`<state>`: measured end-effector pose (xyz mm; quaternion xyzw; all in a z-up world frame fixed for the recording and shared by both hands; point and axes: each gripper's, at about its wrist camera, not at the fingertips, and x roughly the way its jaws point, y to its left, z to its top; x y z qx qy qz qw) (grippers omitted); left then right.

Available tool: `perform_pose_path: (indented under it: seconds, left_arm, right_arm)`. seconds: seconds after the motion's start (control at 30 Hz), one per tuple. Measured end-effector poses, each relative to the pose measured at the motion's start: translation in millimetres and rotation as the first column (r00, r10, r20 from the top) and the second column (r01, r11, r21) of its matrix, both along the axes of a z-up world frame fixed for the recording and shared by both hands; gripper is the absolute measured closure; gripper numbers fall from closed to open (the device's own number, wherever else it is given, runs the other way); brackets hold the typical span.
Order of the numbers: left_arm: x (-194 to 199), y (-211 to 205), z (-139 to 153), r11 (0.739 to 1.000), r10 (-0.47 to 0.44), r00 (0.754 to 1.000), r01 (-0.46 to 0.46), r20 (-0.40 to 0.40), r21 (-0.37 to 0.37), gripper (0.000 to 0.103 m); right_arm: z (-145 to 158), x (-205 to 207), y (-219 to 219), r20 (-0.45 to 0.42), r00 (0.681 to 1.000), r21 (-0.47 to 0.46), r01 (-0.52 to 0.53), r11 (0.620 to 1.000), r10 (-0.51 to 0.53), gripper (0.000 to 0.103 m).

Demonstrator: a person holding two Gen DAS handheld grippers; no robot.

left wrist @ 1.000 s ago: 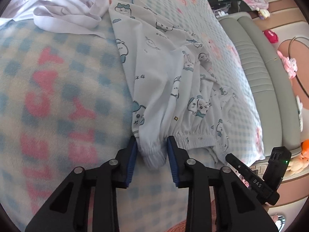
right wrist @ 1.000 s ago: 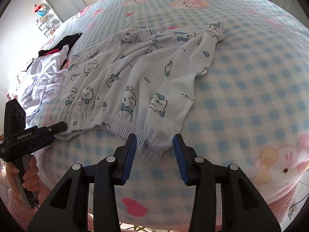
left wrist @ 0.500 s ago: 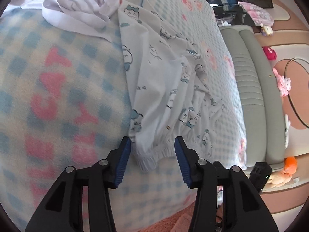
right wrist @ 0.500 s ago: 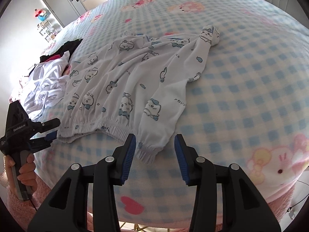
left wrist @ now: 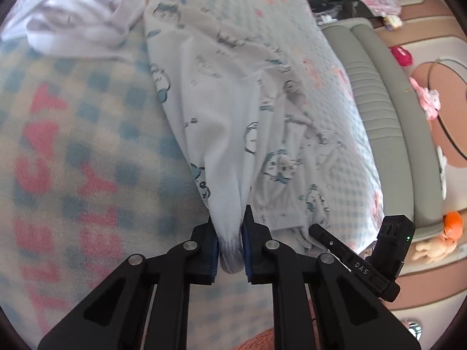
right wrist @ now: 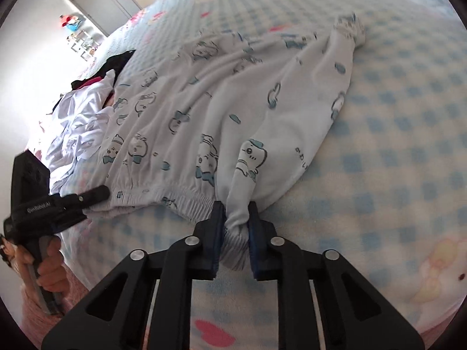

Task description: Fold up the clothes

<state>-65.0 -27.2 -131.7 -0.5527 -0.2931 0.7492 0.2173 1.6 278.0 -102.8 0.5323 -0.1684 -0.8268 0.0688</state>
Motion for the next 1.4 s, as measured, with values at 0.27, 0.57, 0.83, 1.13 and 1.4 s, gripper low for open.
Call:
perform_pose_path:
  seconds: [0.27, 0.57, 0.83, 1.13, 1.4]
  left_arm:
    - [19.2, -2.1, 36.7, 0.994, -0.055, 0.997, 0.049, -0.058, -0.095, 0.091]
    - [35.4, -15.7, 11.9, 0.99, -0.062, 0.998, 0.062, 0.007, -0.13, 0.091]
    - [39.3, -13.3, -2.8, 0.978, -0.081, 0.994, 0.093, 0.072, -0.189, 0.085]
    - [59.4, -22.4, 15.3, 0.972, 0.004, 1.0, -0.004, -0.004, -0.237, 0.067]
    - [0.6, 3.4, 79.8, 0.98, -0.109, 0.968, 0.067, -0.226, -0.185, 0.067]
  right_arm:
    - [33.0, 31.5, 3.1, -0.074, 0.997, -0.037, 0.013, 0.999, -0.016, 0.091]
    - [6.9, 57.2, 8.4, 0.047, 0.998, -0.055, 0.035, 0.998, -0.033, 0.091]
    - [7.7, 60.8, 10.2, 0.046, 0.999, -0.041, 0.021, 0.999, -0.019, 0.089]
    - [34.0, 69.6, 46.7, 0.01, 0.993, -0.018, 0.114, 0.993, -0.113, 0.087]
    - [57.5, 0.9, 86.4, -0.04, 0.995, 0.029, 0.097, 0.995, -0.096, 0.083]
